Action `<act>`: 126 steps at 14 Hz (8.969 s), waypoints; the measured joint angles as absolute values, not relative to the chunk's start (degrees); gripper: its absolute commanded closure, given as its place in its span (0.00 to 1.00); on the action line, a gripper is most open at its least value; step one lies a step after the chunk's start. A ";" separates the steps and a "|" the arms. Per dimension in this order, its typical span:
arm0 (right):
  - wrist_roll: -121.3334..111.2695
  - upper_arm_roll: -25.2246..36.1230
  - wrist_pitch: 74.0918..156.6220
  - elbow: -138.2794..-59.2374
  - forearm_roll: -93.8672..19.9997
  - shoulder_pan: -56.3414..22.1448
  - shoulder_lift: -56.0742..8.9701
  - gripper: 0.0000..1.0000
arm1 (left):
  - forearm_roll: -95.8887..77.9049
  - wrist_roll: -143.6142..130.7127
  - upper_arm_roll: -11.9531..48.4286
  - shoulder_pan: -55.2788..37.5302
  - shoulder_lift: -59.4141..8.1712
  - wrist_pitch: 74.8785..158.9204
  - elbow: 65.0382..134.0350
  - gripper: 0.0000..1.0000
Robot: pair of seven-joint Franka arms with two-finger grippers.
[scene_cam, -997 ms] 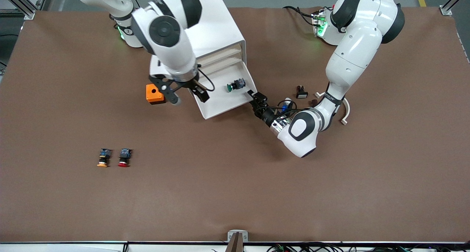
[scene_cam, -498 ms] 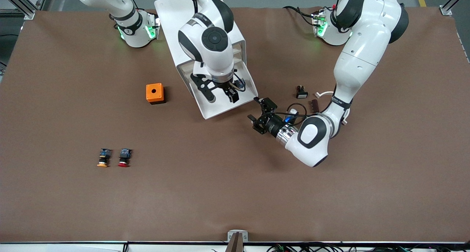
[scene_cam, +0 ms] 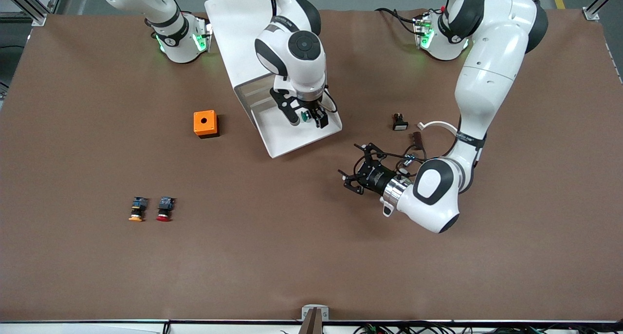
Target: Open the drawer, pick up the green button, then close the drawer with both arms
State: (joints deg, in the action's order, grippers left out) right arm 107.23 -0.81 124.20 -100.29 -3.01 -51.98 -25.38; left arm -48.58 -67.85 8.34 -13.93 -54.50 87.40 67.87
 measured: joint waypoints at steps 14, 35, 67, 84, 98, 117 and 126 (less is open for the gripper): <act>111.89 -0.79 126.70 -100.38 -3.01 -56.11 -29.65 0.90 | -16.72 -53.68 8.64 -21.45 -43.85 109.59 68.18 0.00; 45.10 1.37 116.92 -91.59 -2.80 -29.72 -27.60 1.00 | -7.44 -53.41 8.60 -27.68 -43.86 112.68 74.45 0.00; 16.73 1.39 139.21 -104.82 -0.68 -11.59 -36.07 0.00 | -2.64 -70.69 8.37 -45.00 -46.30 119.79 76.61 0.00; 3.31 1.44 105.23 -91.34 -0.24 -3.32 -21.60 0.00 | -22.87 -74.71 8.55 -48.92 -46.65 119.50 78.65 0.00; 0.96 1.30 94.01 -90.64 -0.23 1.06 -8.35 0.00 | -19.95 -74.59 5.89 -48.23 -44.99 120.15 77.27 0.00; 0.98 0.54 92.78 -87.60 -0.30 1.43 -8.33 0.00 | -14.39 -37.88 4.36 -17.28 -17.05 92.08 76.31 0.00; 0.98 -0.23 91.33 -88.19 -0.30 0.65 -5.67 0.00 | -5.94 -18.47 4.39 -4.85 -14.11 85.82 76.73 0.00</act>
State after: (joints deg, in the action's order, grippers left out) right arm 0.98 -0.23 91.33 -88.19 -0.30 0.65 -5.67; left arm -5.94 -18.47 4.39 -4.85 -14.11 85.82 76.73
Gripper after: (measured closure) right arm 0.000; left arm 0.000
